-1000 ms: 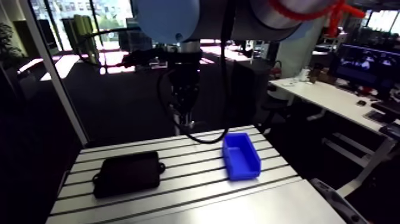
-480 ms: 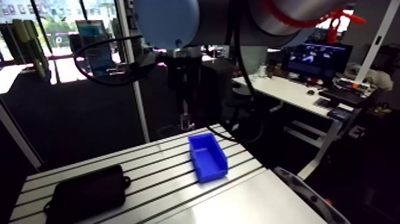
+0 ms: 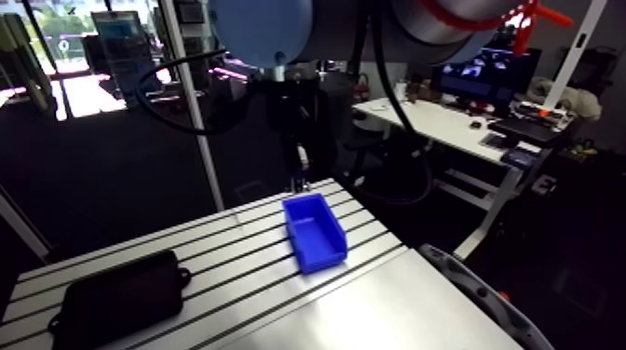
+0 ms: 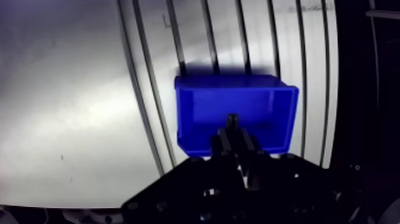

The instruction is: Pick up the M10 bolt from the tray and put it into the blue bin.

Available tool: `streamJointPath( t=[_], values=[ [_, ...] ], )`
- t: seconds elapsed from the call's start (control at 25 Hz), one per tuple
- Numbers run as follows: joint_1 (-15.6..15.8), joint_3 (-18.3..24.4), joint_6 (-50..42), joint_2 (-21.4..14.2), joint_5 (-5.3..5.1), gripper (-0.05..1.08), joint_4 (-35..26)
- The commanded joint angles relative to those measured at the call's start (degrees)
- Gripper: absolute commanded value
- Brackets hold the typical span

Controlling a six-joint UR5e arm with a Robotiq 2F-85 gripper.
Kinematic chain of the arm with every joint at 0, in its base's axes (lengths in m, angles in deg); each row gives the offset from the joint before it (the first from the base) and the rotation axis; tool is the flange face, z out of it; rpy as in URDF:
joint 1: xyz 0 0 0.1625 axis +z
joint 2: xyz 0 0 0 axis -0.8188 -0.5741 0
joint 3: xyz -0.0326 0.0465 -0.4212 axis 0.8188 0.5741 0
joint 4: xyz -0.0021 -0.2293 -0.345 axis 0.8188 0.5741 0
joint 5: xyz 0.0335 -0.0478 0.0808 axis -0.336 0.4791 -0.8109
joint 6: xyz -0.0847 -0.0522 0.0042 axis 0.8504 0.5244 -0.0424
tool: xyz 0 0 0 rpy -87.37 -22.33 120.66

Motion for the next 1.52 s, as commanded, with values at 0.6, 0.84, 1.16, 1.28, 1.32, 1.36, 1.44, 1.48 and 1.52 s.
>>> streamJointPath(
  t=[0.6,0.84,1.16,1.28,1.32,1.36,1.44,1.48,1.52],
  values=[
    [-2.7,1.0,-0.9,9.2,0.89,1.02,5.4],
    [-2.6,0.4,-1.2,12.8,1.15,1.02,9.7],
    [-2.3,0.4,-2.2,15.7,1.94,1.02,11.6],
    [-2.3,0.5,-2.2,16.7,2.12,1.02,12.4],
    [-2.3,0.5,-2.2,16.9,2.3,1.02,12.7],
    [-2.3,0.4,-2.2,17.2,2.56,1.02,12.9],
    [-2.2,0.4,-2.8,17.4,2.91,1.01,12.9],
    [-2.2,0.3,-3.0,17.5,2.91,1.01,12.9],
    [-2.1,0.3,-3.0,17.8,3.0,1.01,12.9]
  ],
)
